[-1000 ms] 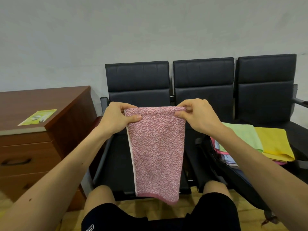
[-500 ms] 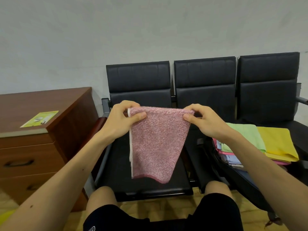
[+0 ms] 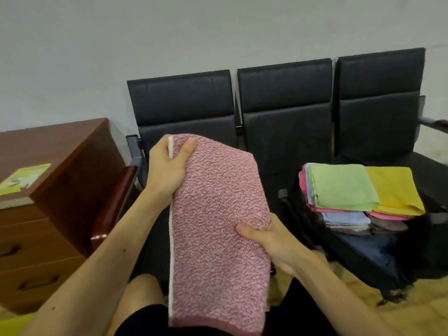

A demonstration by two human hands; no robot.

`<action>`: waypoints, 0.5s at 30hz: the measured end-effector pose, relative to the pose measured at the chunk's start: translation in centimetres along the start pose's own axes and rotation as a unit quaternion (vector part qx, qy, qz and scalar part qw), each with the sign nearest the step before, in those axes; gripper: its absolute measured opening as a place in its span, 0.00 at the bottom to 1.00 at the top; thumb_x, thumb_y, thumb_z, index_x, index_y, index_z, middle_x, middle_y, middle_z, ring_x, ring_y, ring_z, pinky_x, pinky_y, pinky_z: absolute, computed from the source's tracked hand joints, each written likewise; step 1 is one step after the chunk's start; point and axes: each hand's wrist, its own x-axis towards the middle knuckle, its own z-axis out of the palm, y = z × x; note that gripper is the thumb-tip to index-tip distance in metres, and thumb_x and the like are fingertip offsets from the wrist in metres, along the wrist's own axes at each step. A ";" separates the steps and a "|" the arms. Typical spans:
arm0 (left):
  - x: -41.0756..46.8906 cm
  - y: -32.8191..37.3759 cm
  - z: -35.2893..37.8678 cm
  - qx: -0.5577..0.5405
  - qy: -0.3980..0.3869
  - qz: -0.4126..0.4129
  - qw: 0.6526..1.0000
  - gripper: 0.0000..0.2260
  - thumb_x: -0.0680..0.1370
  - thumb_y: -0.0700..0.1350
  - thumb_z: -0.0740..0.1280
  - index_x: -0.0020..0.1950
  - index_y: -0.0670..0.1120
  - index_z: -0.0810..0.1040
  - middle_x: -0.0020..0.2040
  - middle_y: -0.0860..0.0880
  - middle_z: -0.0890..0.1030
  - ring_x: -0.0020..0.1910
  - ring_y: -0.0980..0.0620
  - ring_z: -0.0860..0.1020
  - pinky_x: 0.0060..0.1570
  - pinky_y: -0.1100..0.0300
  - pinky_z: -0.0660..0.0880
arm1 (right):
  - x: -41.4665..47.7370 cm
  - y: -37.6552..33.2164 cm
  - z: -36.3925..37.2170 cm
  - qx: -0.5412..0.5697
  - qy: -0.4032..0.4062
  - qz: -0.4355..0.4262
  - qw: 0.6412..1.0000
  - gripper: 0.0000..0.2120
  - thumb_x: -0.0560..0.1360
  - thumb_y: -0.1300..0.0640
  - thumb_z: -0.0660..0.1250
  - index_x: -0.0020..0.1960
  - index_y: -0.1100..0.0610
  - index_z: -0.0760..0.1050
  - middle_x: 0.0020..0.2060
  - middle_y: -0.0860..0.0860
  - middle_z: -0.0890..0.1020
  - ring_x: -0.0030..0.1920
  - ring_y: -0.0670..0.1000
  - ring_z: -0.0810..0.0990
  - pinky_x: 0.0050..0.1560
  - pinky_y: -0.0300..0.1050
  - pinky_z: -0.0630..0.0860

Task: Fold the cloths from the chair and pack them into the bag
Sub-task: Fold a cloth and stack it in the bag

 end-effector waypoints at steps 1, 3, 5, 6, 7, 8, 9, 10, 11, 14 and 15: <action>0.2 -0.9 0.1 -0.020 -0.006 -0.052 0.998 0.07 0.79 0.50 0.69 0.56 0.51 0.78 0.54 0.51 0.82 0.52 0.54 0.81 0.55 0.54 0.78 | -0.1 -0.1 0.1 0.005 0.009 -0.002 1.000 0.17 0.71 0.60 0.72 0.59 0.56 0.80 0.56 0.54 0.85 0.58 0.55 0.83 0.59 0.50 0.79; -0.2 -2.4 0.1 -0.142 -0.035 -0.214 0.966 0.13 0.78 0.52 0.69 0.59 0.47 0.78 0.57 0.45 0.83 0.53 0.48 0.82 0.53 0.50 0.79 | 0.0 0.0 0.2 0.015 0.022 0.000 1.000 0.18 0.69 0.59 0.73 0.59 0.56 0.80 0.55 0.54 0.85 0.56 0.55 0.84 0.58 0.50 0.79; -1.5 -4.4 -0.2 -0.313 -0.084 -0.329 0.887 0.21 0.78 0.57 0.68 0.63 0.43 0.79 0.60 0.40 0.82 0.56 0.43 0.82 0.57 0.47 0.77 | 0.2 -0.1 0.3 0.023 0.031 0.002 0.999 0.19 0.69 0.59 0.72 0.60 0.57 0.80 0.54 0.55 0.85 0.56 0.56 0.84 0.56 0.50 0.80; -2.6 -5.7 -0.2 -0.383 -0.096 -0.343 0.853 0.25 0.77 0.61 0.65 0.64 0.42 0.80 0.62 0.39 0.81 0.59 0.41 0.81 0.62 0.45 0.74 | 0.5 -0.2 0.4 0.023 0.039 0.003 0.999 0.20 0.69 0.58 0.72 0.60 0.58 0.80 0.54 0.55 0.85 0.55 0.56 0.84 0.56 0.51 0.80; -4.0 -6.8 -0.1 -0.432 -0.105 -0.352 0.824 0.29 0.77 0.64 0.63 0.64 0.41 0.81 0.64 0.38 0.80 0.61 0.39 0.80 0.66 0.43 0.71 | 0.6 -0.3 0.4 0.024 0.047 0.003 0.999 0.20 0.69 0.58 0.72 0.60 0.58 0.80 0.54 0.55 0.85 0.55 0.56 0.84 0.56 0.51 0.80; -5.3 -7.9 -0.1 -0.462 -0.121 -0.365 0.799 0.33 0.75 0.67 0.62 0.64 0.41 0.81 0.65 0.37 0.79 0.63 0.37 0.78 0.68 0.40 0.68 | 0.8 -0.3 0.4 0.029 0.059 0.004 0.998 0.20 0.69 0.57 0.72 0.60 0.58 0.80 0.54 0.55 0.85 0.55 0.56 0.84 0.56 0.52 0.80; -6.6 -9.1 0.1 -0.483 -0.138 -0.383 0.775 0.35 0.73 0.69 0.63 0.64 0.41 0.80 0.67 0.37 0.77 0.65 0.36 0.77 0.69 0.38 0.66 | 1.2 -0.2 0.3 0.037 0.068 0.012 0.997 0.20 0.69 0.57 0.72 0.60 0.58 0.80 0.53 0.55 0.85 0.55 0.56 0.84 0.56 0.52 0.80; -7.9 -10.2 0.3 -0.494 -0.165 -0.398 0.755 0.36 0.71 0.69 0.66 0.65 0.41 0.79 0.68 0.36 0.76 0.67 0.35 0.75 0.70 0.36 0.65 | 1.3 0.1 0.2 0.044 0.077 0.020 0.996 0.20 0.69 0.57 0.72 0.60 0.59 0.79 0.53 0.56 0.85 0.55 0.56 0.84 0.56 0.51 0.80; -8.9 -11.4 0.5 -0.505 -0.198 -0.407 0.735 0.38 0.68 0.68 0.71 0.67 0.41 0.78 0.70 0.36 0.74 0.69 0.35 0.73 0.71 0.36 0.64 | 1.7 0.6 0.0 0.051 0.082 0.031 0.995 0.20 0.69 0.57 0.72 0.61 0.60 0.79 0.54 0.57 0.85 0.55 0.57 0.84 0.55 0.51 0.81; -10.7 -13.7 0.3 -0.493 -0.273 -0.391 0.728 0.36 0.70 0.60 0.76 0.71 0.41 0.74 0.73 0.36 0.70 0.72 0.36 0.69 0.71 0.39 0.66 | 1.8 2.2 -0.6 0.065 0.090 0.074 0.991 0.21 0.69 0.58 0.73 0.61 0.62 0.79 0.53 0.58 0.85 0.54 0.57 0.85 0.51 0.48 0.81; -10.9 -14.4 0.1 -0.462 -0.286 -0.389 0.744 0.35 0.70 0.56 0.78 0.70 0.40 0.75 0.72 0.36 0.71 0.71 0.37 0.71 0.69 0.41 0.69 | 1.9 2.8 -0.9 0.069 0.093 0.087 0.989 0.21 0.68 0.58 0.73 0.60 0.62 0.79 0.53 0.58 0.85 0.53 0.57 0.85 0.50 0.48 0.81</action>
